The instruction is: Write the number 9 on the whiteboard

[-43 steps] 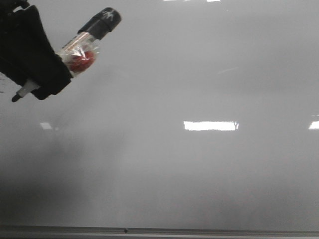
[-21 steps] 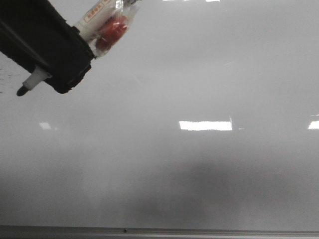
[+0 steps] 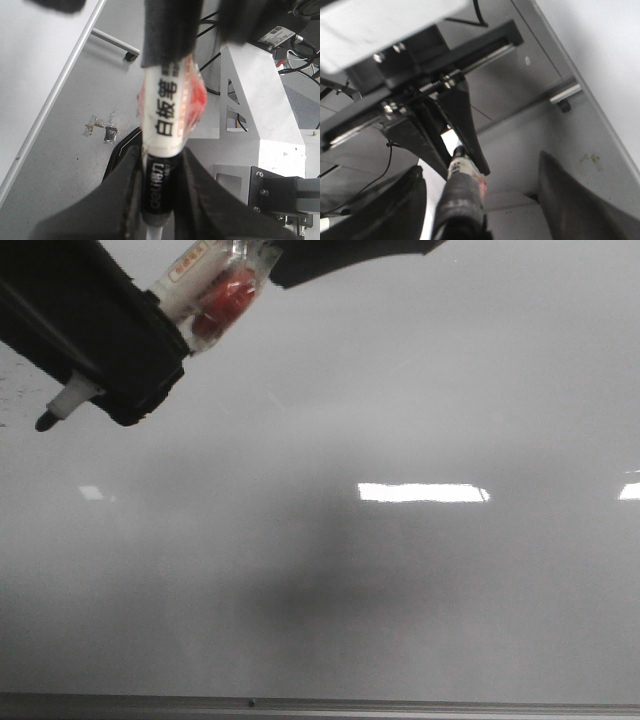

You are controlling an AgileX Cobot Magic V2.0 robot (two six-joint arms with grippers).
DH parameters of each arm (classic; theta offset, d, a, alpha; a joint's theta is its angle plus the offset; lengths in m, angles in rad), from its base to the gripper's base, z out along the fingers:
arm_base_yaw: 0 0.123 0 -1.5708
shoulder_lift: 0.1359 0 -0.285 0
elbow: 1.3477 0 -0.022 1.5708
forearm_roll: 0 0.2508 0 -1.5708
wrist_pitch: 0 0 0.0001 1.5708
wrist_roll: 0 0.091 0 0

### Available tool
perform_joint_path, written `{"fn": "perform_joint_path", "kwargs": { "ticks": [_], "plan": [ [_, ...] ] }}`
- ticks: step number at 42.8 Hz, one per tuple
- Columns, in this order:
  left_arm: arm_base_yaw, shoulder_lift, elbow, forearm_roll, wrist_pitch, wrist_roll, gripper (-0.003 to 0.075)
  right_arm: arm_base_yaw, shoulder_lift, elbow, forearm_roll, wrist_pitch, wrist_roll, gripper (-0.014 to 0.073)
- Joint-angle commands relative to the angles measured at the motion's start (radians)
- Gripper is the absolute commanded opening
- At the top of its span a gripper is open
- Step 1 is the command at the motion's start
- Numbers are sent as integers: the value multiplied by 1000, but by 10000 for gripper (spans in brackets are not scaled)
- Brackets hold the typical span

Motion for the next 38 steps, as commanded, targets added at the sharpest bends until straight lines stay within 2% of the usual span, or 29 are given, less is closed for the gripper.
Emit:
{"fn": "perform_joint_path", "kwargs": {
  "ticks": [1,3,7,12,15,16,19,25,28,30,34,38],
  "plan": [
    [-9,-32,-31,-75,44,4,-11,28,-13,-34,58,114,-11,498],
    [-9,-32,-31,-79,36,4,-11,39,-8,-34,57,114,-11,489],
    [-9,-32,-31,-87,29,7,-9,54,0,-34,57,116,-7,402],
    [-9,-32,-31,-87,23,7,-2,57,2,-34,57,116,0,183],
    [-9,-32,-31,-87,5,7,52,57,2,-34,56,116,3,34],
    [-9,-32,-31,-87,1,7,78,57,2,-34,56,116,3,8],
    [-9,-32,-31,-87,-25,7,202,57,0,-34,55,116,3,-101],
    [-5,-37,-31,-80,-99,7,510,51,-5,-34,18,116,3,-105],
    [1,-45,-31,-60,-125,7,585,31,-12,-32,-19,115,19,-105],
    [8,-54,-31,-40,-125,7,599,6,-18,-30,-47,106,29,-105],
    [49,-88,-5,-28,-149,5,575,-56,-46,-20,-70,48,38,-105],
    [108,-152,69,-69,-214,5,482,-112,-96,14,-70,-85,37,-105]
  ]
}}
